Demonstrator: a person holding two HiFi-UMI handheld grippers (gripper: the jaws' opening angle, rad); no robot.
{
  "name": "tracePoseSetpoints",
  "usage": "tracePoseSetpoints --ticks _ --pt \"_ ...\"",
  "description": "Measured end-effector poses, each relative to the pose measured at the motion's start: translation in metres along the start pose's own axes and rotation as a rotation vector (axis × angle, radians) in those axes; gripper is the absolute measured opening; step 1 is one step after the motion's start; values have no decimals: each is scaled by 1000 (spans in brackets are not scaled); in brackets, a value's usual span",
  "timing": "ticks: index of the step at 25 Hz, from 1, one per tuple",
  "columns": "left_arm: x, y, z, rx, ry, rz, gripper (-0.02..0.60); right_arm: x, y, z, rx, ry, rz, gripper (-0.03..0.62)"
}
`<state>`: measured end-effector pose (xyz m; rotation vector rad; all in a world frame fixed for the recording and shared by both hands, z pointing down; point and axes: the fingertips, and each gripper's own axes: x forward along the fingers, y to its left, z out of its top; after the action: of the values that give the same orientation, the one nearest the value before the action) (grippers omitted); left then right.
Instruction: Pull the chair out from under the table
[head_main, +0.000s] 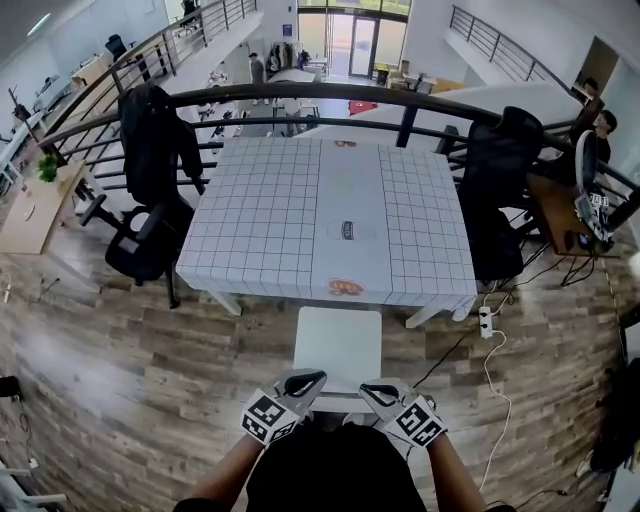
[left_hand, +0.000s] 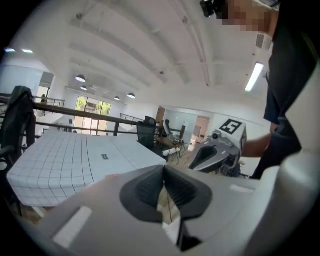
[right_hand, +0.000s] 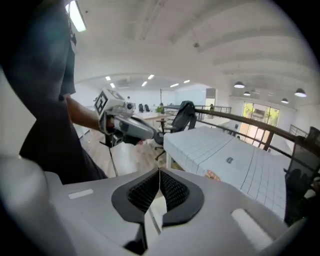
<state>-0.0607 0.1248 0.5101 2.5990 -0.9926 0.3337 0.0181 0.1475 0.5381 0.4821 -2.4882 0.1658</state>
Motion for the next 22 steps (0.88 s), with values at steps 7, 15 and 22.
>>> tracePoseSetpoints --ticks 7,15,22 --pt "-12 3 93 -38 -248 14 11 -32 -52 101 130 -390 -247 -2" --pt "-15 21 138 53 -373 220 9 -49 -65 159 175 -549 -357 -2" --pt "-12 21 149 100 -389 331 9 -61 -79 174 158 -604 -453 -2"
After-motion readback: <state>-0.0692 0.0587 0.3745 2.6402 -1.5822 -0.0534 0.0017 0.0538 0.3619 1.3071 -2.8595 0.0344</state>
